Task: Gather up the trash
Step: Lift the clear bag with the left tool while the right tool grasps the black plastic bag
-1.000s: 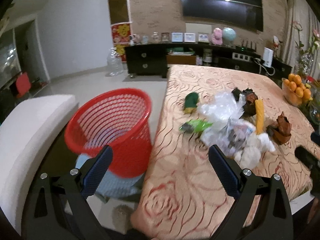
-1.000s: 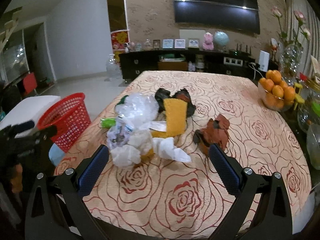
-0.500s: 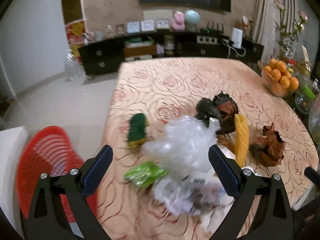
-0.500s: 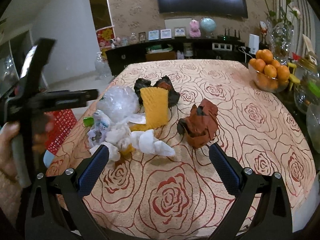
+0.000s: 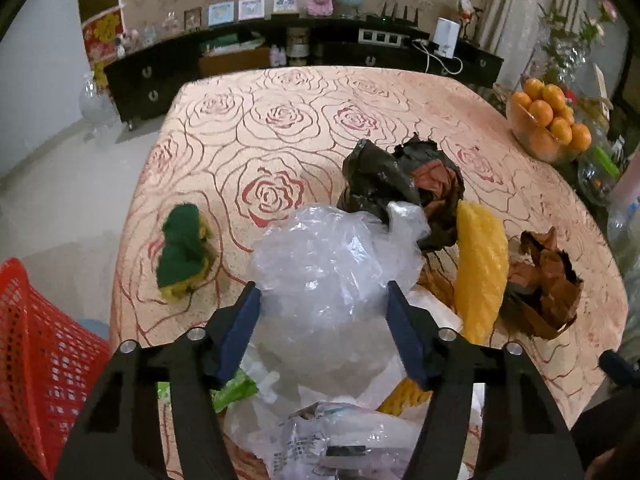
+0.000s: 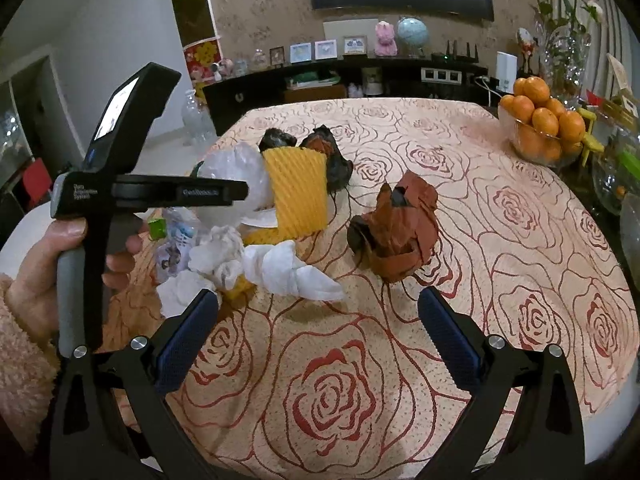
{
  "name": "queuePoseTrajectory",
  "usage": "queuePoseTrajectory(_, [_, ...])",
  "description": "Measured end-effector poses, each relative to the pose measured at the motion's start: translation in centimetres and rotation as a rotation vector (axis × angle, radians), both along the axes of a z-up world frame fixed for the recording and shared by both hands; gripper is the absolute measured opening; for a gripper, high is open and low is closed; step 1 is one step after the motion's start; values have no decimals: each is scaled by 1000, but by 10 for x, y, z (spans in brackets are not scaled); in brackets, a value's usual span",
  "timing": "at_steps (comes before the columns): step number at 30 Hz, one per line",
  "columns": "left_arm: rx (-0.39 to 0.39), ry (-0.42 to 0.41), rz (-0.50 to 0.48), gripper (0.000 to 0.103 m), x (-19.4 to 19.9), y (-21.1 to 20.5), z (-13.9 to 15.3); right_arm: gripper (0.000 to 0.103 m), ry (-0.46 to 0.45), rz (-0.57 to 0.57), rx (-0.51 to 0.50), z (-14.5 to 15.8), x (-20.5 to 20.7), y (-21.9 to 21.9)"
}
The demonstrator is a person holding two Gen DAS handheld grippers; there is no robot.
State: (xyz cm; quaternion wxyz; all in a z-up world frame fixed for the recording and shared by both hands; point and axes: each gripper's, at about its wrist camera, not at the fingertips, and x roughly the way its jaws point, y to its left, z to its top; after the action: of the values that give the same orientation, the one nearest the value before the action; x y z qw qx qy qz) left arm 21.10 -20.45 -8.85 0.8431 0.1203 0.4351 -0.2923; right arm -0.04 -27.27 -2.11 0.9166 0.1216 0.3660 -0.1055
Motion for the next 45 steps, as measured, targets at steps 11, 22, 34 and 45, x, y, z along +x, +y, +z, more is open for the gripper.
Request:
queuePoseTrajectory(11, [-116, -31, 33, 43, -5, 30, 31, 97, -9, -63, -5, 3, -4, -21])
queuePoseTrajectory(22, [-204, -159, 109, 43, -16, 69, 79, 97, -60, -66, -62, 43, 44, -64])
queuePoseTrajectory(34, [-206, -181, 175, 43, -7, 87, 84, 96, 81, 103, 33, 10, 175, -79])
queuePoseTrajectory(45, [-181, -198, 197, 43, -7, 95, 83, 49, 226, 167, 17, -23, 214, -64])
